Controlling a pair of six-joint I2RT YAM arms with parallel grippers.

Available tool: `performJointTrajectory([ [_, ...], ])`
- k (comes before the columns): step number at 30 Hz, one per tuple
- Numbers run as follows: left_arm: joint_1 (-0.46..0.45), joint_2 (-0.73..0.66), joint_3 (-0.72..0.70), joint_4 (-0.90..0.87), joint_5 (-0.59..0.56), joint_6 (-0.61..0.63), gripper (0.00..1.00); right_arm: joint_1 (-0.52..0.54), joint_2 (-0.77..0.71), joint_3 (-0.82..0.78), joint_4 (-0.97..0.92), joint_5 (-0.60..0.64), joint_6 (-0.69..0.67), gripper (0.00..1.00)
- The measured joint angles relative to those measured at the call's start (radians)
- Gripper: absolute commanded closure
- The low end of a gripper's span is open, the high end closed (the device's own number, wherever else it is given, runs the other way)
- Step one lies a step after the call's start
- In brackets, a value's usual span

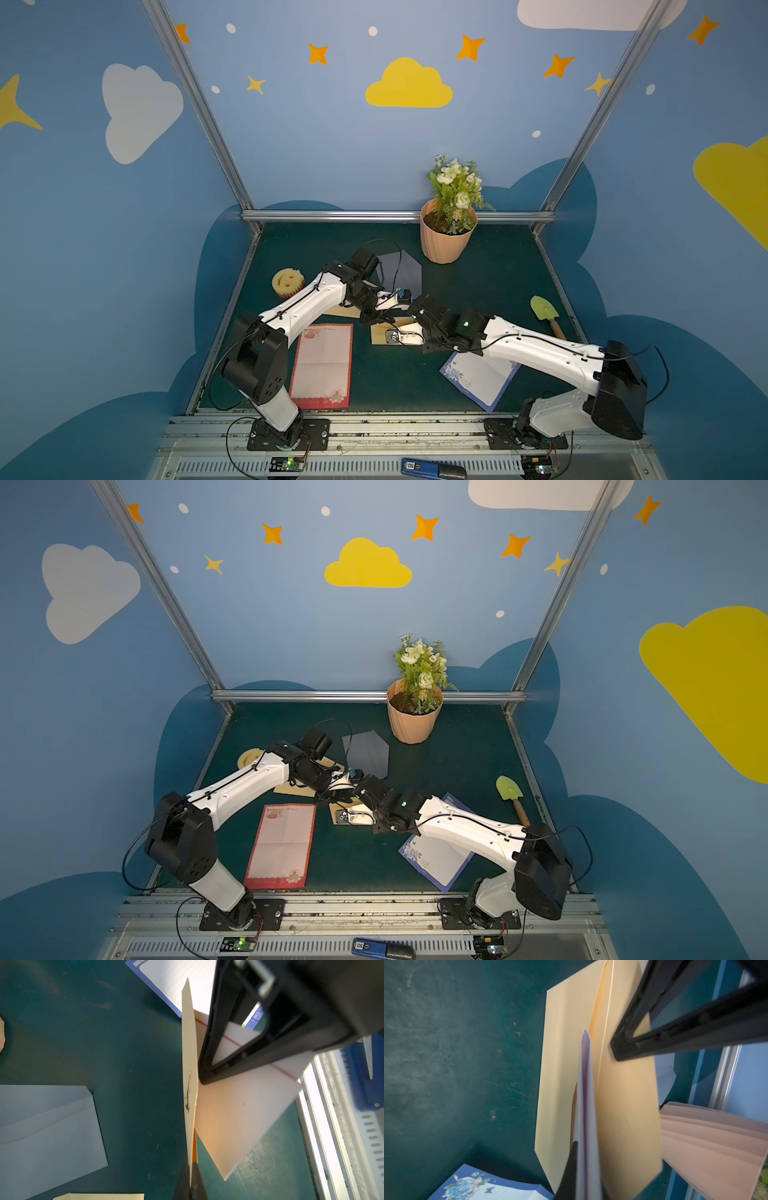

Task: Fold the letter paper in half and place it into the envelope
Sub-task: Place the letter paper in the envelope.

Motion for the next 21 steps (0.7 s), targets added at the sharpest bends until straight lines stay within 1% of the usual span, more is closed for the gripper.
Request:
performJointTrajectory([
  [10,0.002,0.003,0.006,0.001,0.006,0.005,0.97,-0.018,0.101,0.100,-0.097,0.017,0.122,0.99],
  [14,0.003,0.009,0.018,0.003,0.006,0.004,0.97,-0.019,0.132,0.124,-0.131,0.010,0.165,0.92],
  [15,0.003,0.010,0.020,0.005,0.006,0.004,0.97,-0.019,0.134,0.126,-0.137,0.003,0.179,0.89],
  [17,0.003,0.014,0.024,0.006,0.006,0.003,0.97,-0.019,0.133,0.127,-0.149,-0.014,0.207,0.83],
  [21,0.003,0.016,0.027,0.013,0.006,-0.005,0.97,-0.026,0.117,0.126,-0.169,-0.060,0.259,0.76],
])
